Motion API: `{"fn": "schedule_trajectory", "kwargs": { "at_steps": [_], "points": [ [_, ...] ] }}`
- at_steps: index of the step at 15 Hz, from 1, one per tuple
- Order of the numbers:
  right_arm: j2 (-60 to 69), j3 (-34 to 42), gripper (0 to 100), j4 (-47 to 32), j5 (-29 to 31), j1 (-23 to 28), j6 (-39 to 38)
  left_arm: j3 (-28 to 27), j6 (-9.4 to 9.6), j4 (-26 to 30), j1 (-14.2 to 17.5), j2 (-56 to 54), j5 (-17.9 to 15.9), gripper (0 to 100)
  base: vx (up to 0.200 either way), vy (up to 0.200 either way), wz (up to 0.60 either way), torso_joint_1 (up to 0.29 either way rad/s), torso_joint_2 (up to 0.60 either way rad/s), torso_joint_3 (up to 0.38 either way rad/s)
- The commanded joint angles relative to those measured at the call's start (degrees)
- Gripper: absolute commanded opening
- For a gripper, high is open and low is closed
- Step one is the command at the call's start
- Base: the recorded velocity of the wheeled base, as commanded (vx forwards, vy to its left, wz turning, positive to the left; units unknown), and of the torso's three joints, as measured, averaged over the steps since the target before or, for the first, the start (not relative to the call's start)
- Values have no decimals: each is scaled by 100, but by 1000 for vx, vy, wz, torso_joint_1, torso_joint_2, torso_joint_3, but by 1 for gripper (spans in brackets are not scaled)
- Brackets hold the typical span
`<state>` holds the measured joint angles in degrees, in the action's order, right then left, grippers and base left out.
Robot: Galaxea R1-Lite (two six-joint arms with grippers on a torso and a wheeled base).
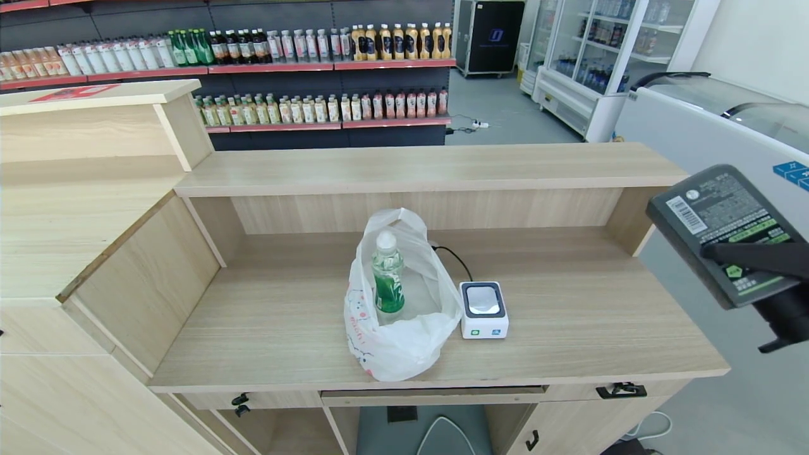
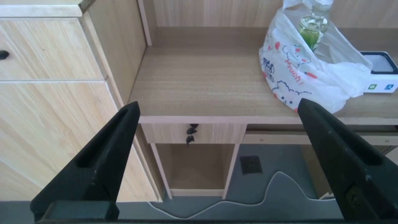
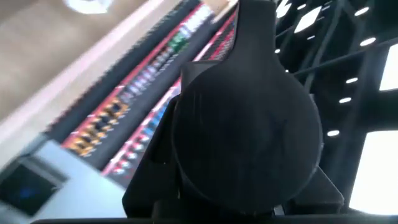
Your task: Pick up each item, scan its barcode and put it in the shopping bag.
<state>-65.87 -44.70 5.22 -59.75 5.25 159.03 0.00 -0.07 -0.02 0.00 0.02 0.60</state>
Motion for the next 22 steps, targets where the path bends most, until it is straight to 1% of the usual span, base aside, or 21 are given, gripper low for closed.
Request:
{"fn": "schedule_trajectory", "kwargs": {
  "at_steps": [1, 2, 4, 7, 11, 12, 14, 18, 22],
  "points": [
    [575, 287, 0, 419, -11, -903, 278, 0, -1, -6, 0, -2, 2, 100, 0, 0, 0, 0, 0, 0],
    [540, 375, 0, 718, -11, -1316, 278, 0, -1, -6, 0, -2, 2, 100, 0, 0, 0, 0, 0, 0],
    [373, 498, 0, 1175, -2, -1976, 278, 0, 7, -6, 0, -2, 2, 100, 0, 0, 0, 0, 0, 0],
    [223, 647, 0, 1605, -2, -2617, 313, 0, 7, 2, 0, -2, 2, 100, 0, 0, 0, 0, 0, 0],
    [531, 972, 0, 1605, 7, -2828, 313, 0, -1, -6, 0, -2, 2, 100, 0, 0, 0, 0, 0, 0],
    [461, 1043, 0, 1614, 7, -3013, 348, 0, -1, 2, 0, -2, 2, 100, 0, 0, 0, 0, 0, 0],
    [434, 1025, 0, 1623, 7, -3030, 597, 0, -1, -6, 0, -2, 2, 100, 0, 0, 0, 0, 0, 0],
    [926, 1087, 0, 1570, 42, -3022, 597, 0, -1, -6, 0, -2, 2, 100, 0, 0, 0, 0, 0, 0],
    [768, 911, 0, 1623, 33, -3074, 597, 0, 7, -6, 0, -2, 2, 100, 0, 0, 0, 0, 0, 0]
  ]
}}
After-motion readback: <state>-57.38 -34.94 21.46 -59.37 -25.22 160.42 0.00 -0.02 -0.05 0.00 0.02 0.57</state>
